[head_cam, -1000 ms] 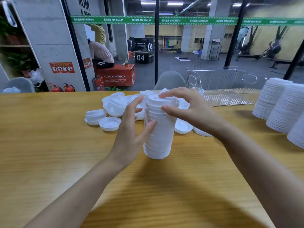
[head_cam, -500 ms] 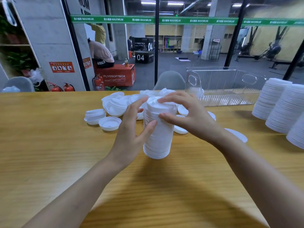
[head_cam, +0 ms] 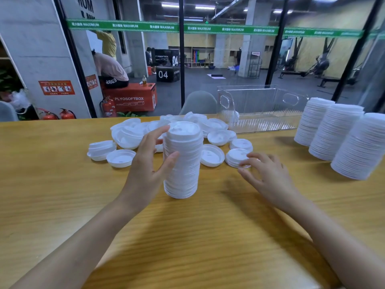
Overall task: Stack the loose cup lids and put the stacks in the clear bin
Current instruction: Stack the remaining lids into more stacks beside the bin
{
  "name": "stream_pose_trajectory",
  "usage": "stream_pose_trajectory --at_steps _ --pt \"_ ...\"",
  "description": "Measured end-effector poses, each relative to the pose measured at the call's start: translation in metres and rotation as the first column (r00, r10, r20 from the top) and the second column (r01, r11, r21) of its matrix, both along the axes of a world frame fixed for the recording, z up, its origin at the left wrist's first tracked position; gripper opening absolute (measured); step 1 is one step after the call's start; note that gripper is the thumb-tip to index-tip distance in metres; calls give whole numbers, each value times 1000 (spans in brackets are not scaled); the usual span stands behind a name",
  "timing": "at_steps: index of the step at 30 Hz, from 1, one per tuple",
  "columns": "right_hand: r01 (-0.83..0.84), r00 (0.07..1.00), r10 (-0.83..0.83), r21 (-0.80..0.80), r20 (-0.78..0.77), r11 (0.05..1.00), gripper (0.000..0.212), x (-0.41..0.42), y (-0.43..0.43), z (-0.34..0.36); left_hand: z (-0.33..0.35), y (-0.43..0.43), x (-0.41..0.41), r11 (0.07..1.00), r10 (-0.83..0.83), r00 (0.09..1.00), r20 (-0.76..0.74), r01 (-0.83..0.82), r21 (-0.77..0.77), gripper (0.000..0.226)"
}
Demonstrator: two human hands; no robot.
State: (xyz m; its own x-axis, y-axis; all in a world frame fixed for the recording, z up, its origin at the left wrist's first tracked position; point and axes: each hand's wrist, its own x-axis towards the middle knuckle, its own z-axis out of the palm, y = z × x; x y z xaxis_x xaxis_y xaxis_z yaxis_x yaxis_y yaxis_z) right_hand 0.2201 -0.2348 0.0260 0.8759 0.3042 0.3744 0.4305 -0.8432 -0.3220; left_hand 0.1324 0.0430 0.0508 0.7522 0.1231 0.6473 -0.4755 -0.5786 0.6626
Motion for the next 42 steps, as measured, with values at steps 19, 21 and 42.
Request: stream_pose_trajectory --at_steps 19,21,42 --pt "-95 797 517 780 -312 618 28 -29 16 27 1 -3 -1 1000 -13 1000 3 13 -10 53" --pt "-60 812 466 744 -351 665 22 -21 15 22 1 -3 -2 1000 -14 1000 2 14 -13 53" --pt "-159 981 175 162 -87 974 36 -7 21 -10 1 -1 -2 1000 -13 1000 -7 12 -14 57"
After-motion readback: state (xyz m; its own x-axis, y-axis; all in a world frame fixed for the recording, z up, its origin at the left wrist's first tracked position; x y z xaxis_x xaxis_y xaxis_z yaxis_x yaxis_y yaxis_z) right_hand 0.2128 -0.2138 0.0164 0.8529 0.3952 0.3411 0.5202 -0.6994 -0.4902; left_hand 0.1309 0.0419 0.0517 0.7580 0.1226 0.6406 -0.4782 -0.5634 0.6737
